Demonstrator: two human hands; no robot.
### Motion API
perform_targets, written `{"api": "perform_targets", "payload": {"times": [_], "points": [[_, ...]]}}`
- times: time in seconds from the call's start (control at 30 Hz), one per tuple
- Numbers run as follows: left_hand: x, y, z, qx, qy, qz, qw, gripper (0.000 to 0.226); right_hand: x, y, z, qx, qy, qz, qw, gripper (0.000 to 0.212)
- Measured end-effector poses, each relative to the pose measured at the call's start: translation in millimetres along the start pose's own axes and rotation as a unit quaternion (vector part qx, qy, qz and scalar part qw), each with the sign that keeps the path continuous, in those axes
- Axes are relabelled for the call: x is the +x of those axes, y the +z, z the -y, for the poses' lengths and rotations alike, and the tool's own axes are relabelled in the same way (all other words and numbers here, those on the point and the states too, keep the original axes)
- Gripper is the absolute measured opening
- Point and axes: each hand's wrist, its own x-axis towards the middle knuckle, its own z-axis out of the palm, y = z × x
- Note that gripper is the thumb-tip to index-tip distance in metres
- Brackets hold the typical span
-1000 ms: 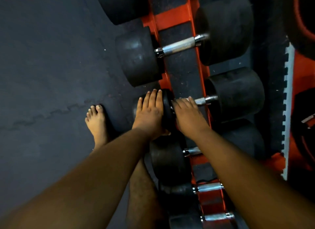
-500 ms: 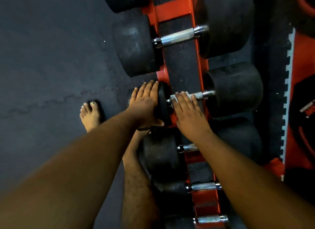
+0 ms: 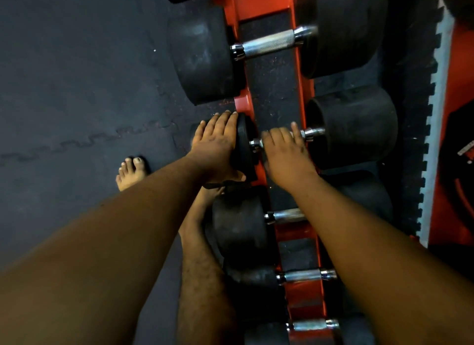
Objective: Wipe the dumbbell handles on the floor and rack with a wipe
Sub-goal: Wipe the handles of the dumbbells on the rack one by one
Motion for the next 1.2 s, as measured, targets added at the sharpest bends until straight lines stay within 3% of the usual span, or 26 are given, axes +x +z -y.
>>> {"api": "perform_targets", "payload": {"times": [0.07, 0.13, 0.3, 0.37, 0.43, 0.53, 0.67, 0.73, 0.87, 1.03, 1.1, 1.13, 1.17, 1.2], "points": [[-0.3, -0.2, -0.3, -0.002, 0.001, -0.001, 1.000, 0.147, 29.3, -19.5, 1.3, 0.020, -0.006, 0.062, 0.998, 0.042], [-0.4, -2.4, 0.1, -0.004, 0.002, 0.001, 1.000, 0.147, 34.2, -25.6, 0.0, 0.037, -0.010, 0.080, 0.996, 0.041], [0.8, -1.7, 1.5, -0.003, 0.001, 0.013, 1.000, 0.147, -24.5, 6.8, -14.4, -0.026, 0.039, -0.011, 0.999, 0.079], [1.3, -0.6, 2.0, 0.001, 0.003, 0.009, 1.000, 0.148, -9.1, 0.7, -11.4, -0.032, 0.063, -0.004, 0.997, 0.061], [0.7, -0.7, 1.5, 0.004, 0.004, 0.006, 1.000, 0.148, 21.9, -20.2, -9.4, -0.011, 0.067, 0.058, 0.996, 0.034], [0.3, -3.2, 0.5, 0.001, 0.005, 0.011, 1.000, 0.147, 40.7, -33.4, -10.8, -0.014, 0.033, 0.111, 0.993, 0.029], [-1.0, -2.0, 1.1, 0.003, 0.009, 0.012, 1.000, 0.146, 2.8, -9.0, 8.2, 0.030, 0.001, 0.001, 1.000, 0.053], [-1.0, -2.6, 0.9, 0.008, 0.008, 0.010, 1.000, 0.146, -5.0, -5.2, 21.2, 0.028, -0.017, 0.002, 0.999, 0.064], [-1.6, -6.8, 0.9, 0.007, 0.008, 0.029, 1.000, 0.145, 1.5, 2.6, 33.3, 0.032, -0.006, -0.001, 0.999, 0.064], [-1.4, -11.8, -0.6, -0.005, 0.010, 0.054, 0.999, 0.144, -26.3, 11.9, 29.2, 0.137, -0.037, -0.070, 0.987, 0.065], [-1.8, -12.4, -1.2, -0.006, 0.009, 0.049, 0.999, 0.144, -47.8, 20.8, 37.6, 0.256, 0.034, -0.105, 0.960, 0.053], [-1.9, -12.8, -0.3, -0.009, 0.009, 0.048, 0.999, 0.143, -54.6, 26.2, 41.6, 0.348, 0.126, -0.121, 0.921, 0.047], [-1.9, -12.5, 0.9, -0.012, 0.010, 0.049, 0.999, 0.143, -56.6, 28.3, 45.4, 0.456, 0.243, -0.118, 0.848, 0.043], [-1.5, -12.3, 2.0, -0.013, 0.012, 0.050, 0.999, 0.143, -53.5, 26.9, 50.9, 0.570, 0.351, -0.115, 0.734, 0.039]]}}
